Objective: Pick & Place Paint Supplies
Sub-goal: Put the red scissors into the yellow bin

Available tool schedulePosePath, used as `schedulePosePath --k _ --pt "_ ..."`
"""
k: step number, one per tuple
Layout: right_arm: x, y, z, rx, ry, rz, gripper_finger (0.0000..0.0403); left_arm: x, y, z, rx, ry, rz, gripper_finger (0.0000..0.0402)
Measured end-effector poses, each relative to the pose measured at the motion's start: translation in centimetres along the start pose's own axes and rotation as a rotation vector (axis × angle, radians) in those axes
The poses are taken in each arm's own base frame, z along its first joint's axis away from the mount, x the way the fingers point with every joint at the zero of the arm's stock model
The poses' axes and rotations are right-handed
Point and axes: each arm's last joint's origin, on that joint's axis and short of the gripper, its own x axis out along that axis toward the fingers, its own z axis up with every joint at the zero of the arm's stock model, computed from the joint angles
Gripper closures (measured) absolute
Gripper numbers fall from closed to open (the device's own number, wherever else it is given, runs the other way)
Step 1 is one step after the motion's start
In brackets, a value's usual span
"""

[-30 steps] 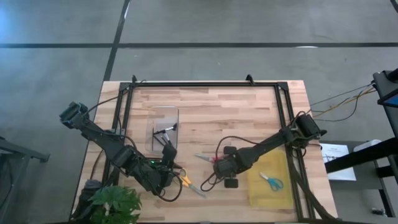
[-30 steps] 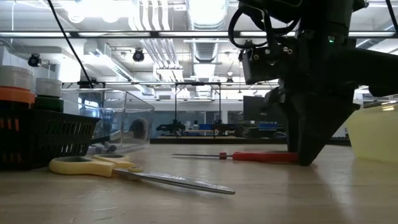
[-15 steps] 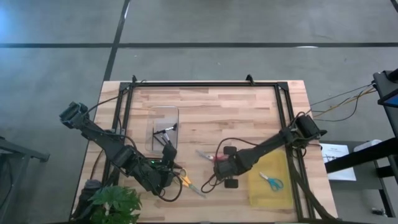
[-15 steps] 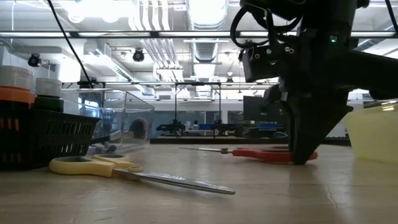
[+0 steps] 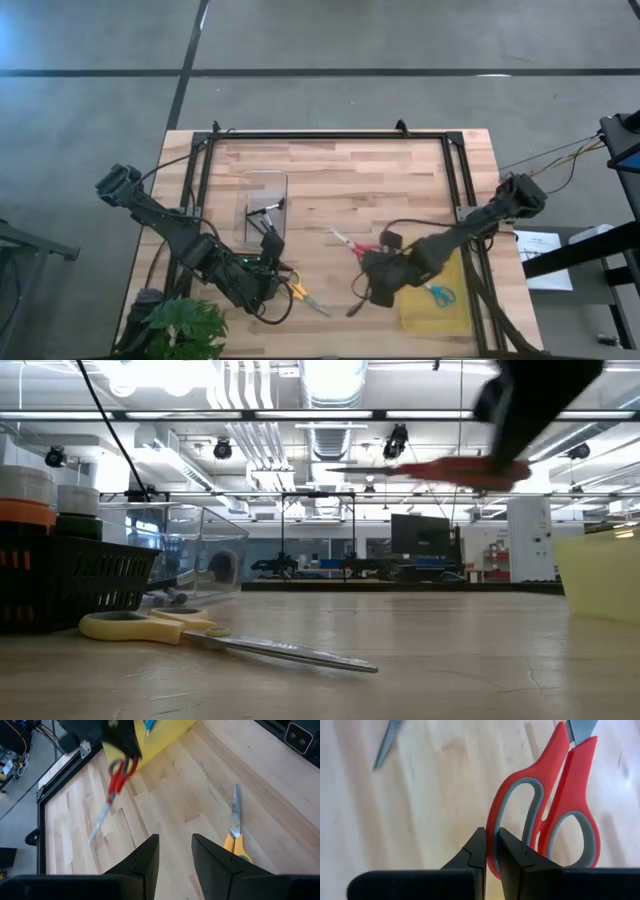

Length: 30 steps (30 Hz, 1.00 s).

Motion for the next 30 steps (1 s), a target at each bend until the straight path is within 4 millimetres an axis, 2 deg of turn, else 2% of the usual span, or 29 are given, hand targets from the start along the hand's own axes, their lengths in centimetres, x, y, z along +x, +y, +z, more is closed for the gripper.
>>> schedulePosePath --k 7,13,22,25,30 --pt "-4.7 1.0 -4.6 0.194 0.089 -0.003 0.0385 0.0 0.0 0.0 -0.001 0.0 0.0 0.0279" --pt "-6.5 2.9 -8.9 0.368 0.18 -0.01 0.0385 0.0 0.0 0.2 -0.009 -0.016 0.003 0.0279" --pt "-7.2 5.4 -14.6 0.55 0.222 -0.036 0.0385 0.0 0.1 0.3 -0.016 -0.027 0.005 0.0279" --pt "-7.1 6.0 -15.7 0.576 0.23 -0.044 0.0385 0.0 0.1 0.4 -0.023 -0.04 0.008 0.0279" --pt "-6.4 6.8 -16.0 0.594 0.23 -0.02 0.0385 0.0 0.1 0.6 -0.031 -0.052 0.01 0.0279"
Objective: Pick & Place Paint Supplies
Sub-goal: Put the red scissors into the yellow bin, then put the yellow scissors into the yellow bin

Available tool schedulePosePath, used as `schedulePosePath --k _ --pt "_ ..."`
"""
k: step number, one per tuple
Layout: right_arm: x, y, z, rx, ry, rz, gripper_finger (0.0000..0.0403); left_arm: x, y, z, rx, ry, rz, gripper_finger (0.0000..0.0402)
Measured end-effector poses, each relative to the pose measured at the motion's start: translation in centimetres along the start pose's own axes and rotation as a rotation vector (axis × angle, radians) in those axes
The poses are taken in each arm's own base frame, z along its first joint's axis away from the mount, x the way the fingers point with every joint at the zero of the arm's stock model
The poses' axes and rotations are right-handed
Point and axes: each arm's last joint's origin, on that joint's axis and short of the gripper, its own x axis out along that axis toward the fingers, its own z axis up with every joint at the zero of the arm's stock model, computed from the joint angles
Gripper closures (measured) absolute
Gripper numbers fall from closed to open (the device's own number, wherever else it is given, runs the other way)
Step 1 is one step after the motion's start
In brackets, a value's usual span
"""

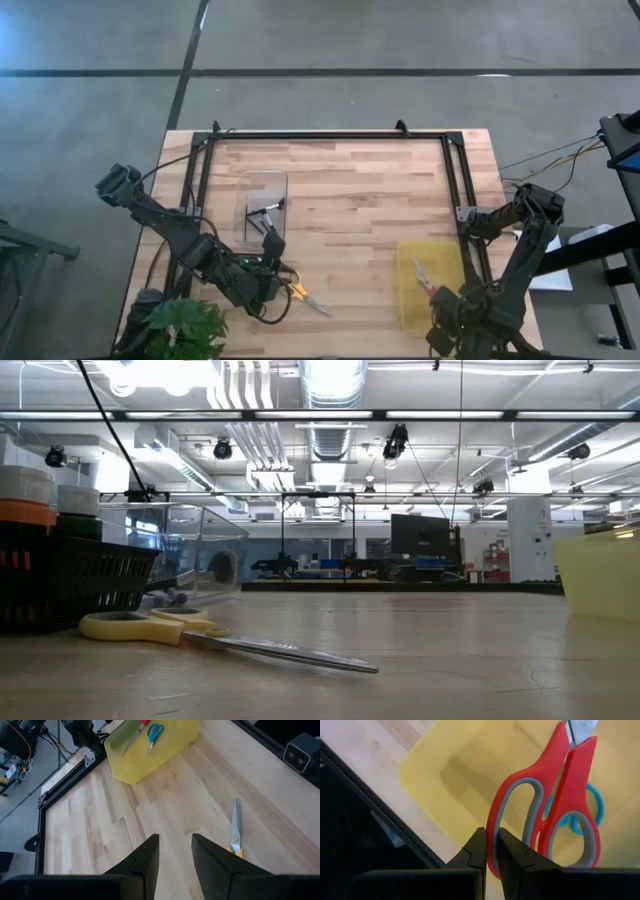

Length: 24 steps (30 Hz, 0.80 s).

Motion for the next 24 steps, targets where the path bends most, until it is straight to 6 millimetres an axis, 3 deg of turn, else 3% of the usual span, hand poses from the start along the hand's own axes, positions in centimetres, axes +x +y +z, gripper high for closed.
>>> schedulePosePath --k 4,15,24 --pt "0.5 0.2 -0.2 -0.001 -0.002 -0.009 0.0371 0.0 0.0 0.1 -0.009 -0.012 0.002 0.0279" --pt "0.8 0.2 -0.2 -0.021 -0.002 -0.024 0.0224 0.0 -0.2 0.4 -0.018 -0.049 -0.065 0.0279" --pt "0.8 0.2 -0.2 -0.055 -0.023 -0.019 0.0204 1.1 -1.1 0.9 0.005 -0.099 -0.189 0.0279"
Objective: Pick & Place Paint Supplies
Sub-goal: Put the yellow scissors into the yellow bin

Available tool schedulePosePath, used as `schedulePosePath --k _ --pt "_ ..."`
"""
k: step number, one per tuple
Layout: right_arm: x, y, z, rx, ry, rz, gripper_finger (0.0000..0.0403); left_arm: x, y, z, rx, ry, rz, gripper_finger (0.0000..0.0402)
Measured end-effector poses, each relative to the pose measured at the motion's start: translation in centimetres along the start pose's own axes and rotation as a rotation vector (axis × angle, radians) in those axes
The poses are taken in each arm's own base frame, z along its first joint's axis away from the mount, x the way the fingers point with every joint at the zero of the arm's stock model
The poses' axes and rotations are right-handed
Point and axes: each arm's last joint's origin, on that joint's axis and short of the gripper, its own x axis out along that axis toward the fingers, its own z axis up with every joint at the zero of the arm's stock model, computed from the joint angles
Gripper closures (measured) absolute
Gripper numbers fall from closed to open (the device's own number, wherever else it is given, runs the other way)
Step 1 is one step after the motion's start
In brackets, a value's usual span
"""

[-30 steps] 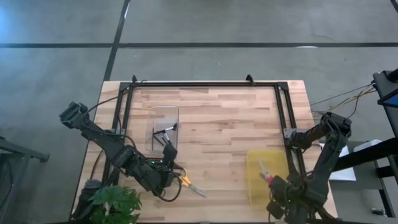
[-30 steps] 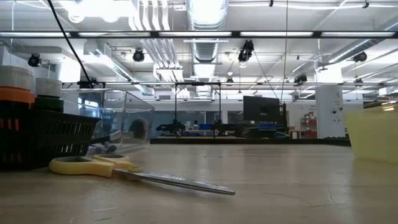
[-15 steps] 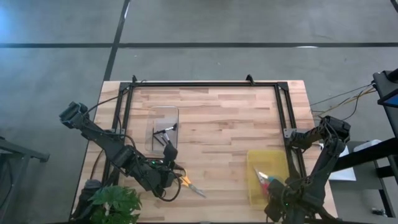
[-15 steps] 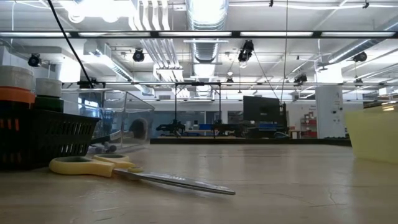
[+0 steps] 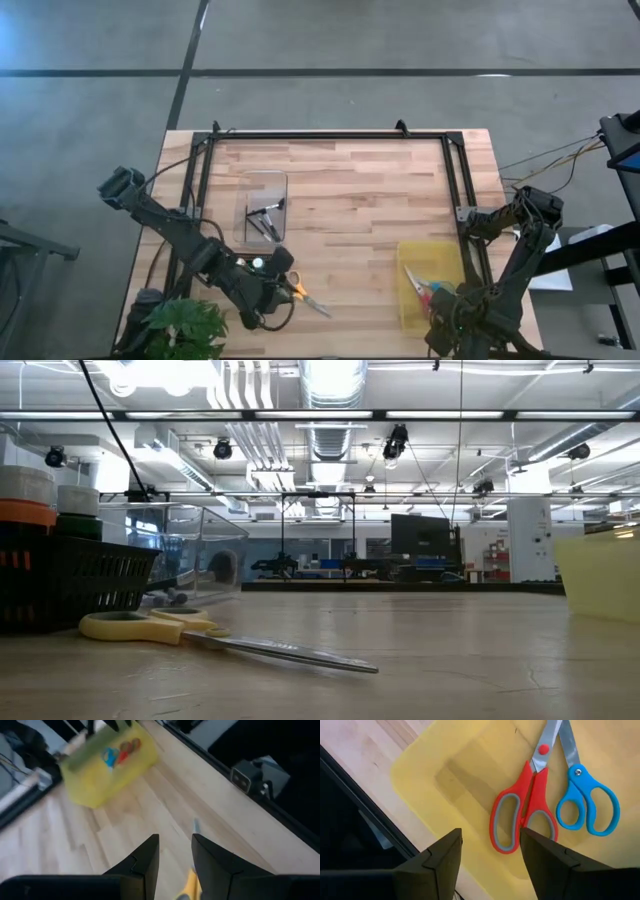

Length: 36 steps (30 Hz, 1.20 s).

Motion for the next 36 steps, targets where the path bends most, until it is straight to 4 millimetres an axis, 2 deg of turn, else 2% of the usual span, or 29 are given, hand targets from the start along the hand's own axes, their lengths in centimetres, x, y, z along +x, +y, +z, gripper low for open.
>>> schedulePosePath --k 5,9,15,24,29,36 --pt "0.0 0.0 0.1 -0.022 -0.036 0.009 0.0204 1.6 -1.0 -1.0 -0.008 0.092 -0.118 0.0279" --pt "-0.2 0.2 0.2 -0.042 -0.047 0.022 0.0204 2.7 -1.6 -1.7 -0.041 0.172 -0.149 0.0279" --pt "-1.0 0.5 0.3 -0.063 -0.069 0.045 0.0204 5.1 -2.4 -2.4 -0.098 0.221 -0.259 0.0279" --pt "-2.0 1.1 0.4 -0.055 -0.088 0.083 0.0203 9.2 -3.5 -4.4 -0.145 0.35 -0.278 0.0279" --pt "-2.2 1.3 0.5 -0.06 -0.109 0.097 0.0203 10.9 -3.6 -5.6 -0.177 0.42 -0.278 0.0279" --pt "-2.2 1.3 0.5 -0.062 -0.108 0.099 0.0203 12.0 -2.6 -6.5 -0.239 0.467 -0.25 0.0279"
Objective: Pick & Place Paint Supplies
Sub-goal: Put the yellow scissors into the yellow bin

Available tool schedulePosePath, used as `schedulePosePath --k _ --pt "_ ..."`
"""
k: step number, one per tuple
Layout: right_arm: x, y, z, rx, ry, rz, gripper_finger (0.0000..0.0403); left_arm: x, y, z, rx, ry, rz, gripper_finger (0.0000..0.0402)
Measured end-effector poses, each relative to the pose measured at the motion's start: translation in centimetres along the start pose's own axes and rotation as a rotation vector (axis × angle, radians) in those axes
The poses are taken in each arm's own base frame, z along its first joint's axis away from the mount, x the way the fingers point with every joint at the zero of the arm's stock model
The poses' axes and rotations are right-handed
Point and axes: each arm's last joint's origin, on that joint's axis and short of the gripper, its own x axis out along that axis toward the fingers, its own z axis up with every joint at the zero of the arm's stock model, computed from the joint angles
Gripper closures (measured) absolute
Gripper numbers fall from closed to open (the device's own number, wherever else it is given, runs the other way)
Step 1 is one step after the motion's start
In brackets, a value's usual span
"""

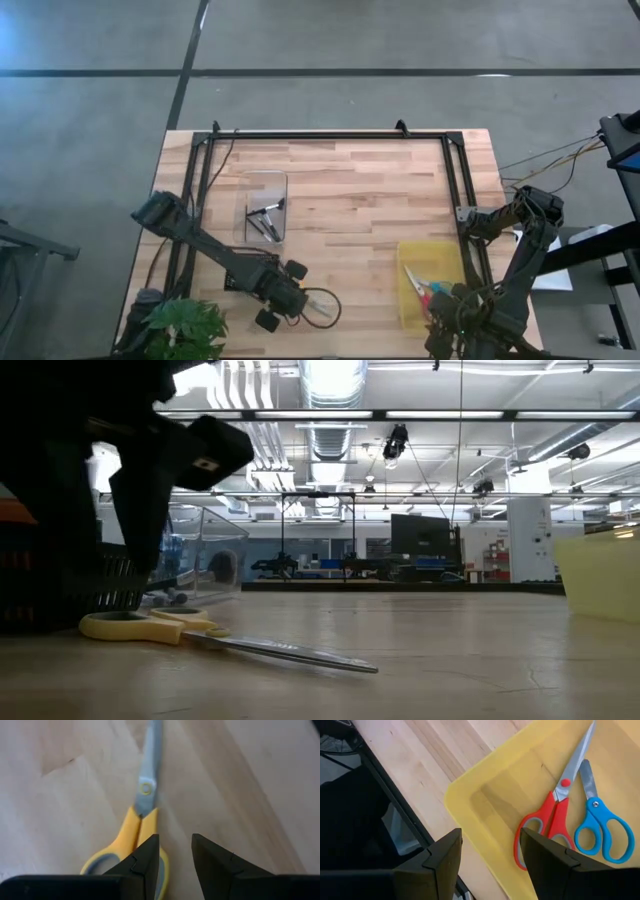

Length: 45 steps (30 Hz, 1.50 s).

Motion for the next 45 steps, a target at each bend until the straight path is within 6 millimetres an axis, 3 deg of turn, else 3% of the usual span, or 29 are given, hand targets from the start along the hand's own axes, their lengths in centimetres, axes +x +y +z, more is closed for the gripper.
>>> schedulePosePath --k 10,18,27,31,45 --pt "0.0 0.0 0.0 -0.007 0.001 0.002 0.0203 -0.1 0.9 -0.1 -0.111 0.062 -0.024 0.0279" --pt "0.0 0.0 0.0 -0.016 0.002 0.002 0.0203 -2.1 1.0 2.1 -0.123 0.087 -0.024 0.0279" --pt "0.0 0.0 0.0 -0.026 0.002 0.002 0.0203 1.1 1.0 3.7 -0.093 0.313 -0.042 0.0279" --pt "0.0 0.0 0.0 -0.027 0.002 0.003 0.0203 1.4 1.0 4.5 -0.08 0.333 -0.043 0.0279" --pt "-0.1 0.0 -0.2 -0.031 -0.001 0.01 0.0203 2.4 1.0 3.0 -0.125 0.387 -0.024 0.0279"
